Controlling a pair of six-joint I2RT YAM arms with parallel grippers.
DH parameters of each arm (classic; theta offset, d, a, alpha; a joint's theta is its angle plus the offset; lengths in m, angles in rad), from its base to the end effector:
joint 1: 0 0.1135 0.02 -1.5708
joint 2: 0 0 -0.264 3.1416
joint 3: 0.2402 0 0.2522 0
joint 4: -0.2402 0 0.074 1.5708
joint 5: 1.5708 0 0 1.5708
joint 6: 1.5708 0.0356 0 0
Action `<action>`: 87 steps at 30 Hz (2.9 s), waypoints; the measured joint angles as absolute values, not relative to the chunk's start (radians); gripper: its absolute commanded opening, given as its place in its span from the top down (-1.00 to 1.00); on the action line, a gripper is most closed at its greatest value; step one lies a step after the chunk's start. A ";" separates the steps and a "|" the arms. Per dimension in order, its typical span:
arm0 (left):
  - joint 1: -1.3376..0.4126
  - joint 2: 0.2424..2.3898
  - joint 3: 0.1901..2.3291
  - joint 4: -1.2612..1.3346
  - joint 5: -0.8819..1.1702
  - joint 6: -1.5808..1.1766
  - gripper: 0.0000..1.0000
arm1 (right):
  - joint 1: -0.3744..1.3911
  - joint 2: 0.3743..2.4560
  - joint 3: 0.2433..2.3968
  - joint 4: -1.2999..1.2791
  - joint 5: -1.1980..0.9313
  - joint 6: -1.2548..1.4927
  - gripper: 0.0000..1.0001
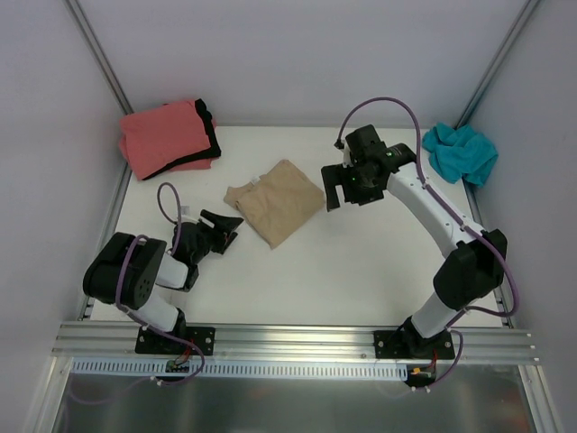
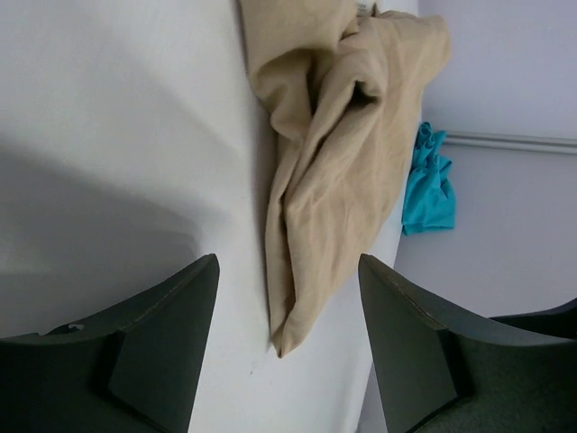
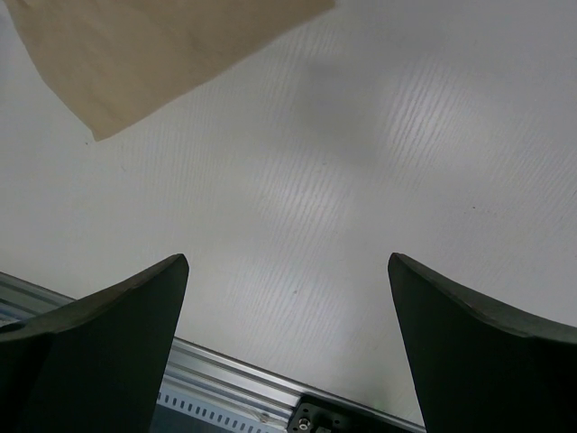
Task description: Fold and stack the t-shirts
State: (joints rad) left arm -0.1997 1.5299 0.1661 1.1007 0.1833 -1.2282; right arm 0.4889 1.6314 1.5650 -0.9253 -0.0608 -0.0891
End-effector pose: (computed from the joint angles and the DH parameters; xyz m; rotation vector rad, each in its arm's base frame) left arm 0.2178 -0.0507 0.1215 -0.8569 1.8017 -1.1369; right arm 0.3030 0.1636 0.3290 -0.7566 2.4629 0.2292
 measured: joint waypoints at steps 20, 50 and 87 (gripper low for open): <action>-0.155 1.932 0.389 1.323 0.402 -1.324 -0.26 | 0.496 1.707 1.620 -0.981 -0.068 -0.089 -0.99; -0.064 1.998 0.510 1.313 0.420 -1.243 -0.22 | 0.496 1.754 1.668 -1.035 -0.094 -0.089 -0.99; -0.119 2.010 0.529 1.312 0.416 -1.238 -0.16 | 0.496 1.779 1.690 -1.046 -0.096 -0.082 -0.99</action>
State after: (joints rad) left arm -0.1192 2.0102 0.5289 1.3121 0.4160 -1.2377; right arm 0.4965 1.7786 1.6897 -1.0458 -0.0959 -0.0818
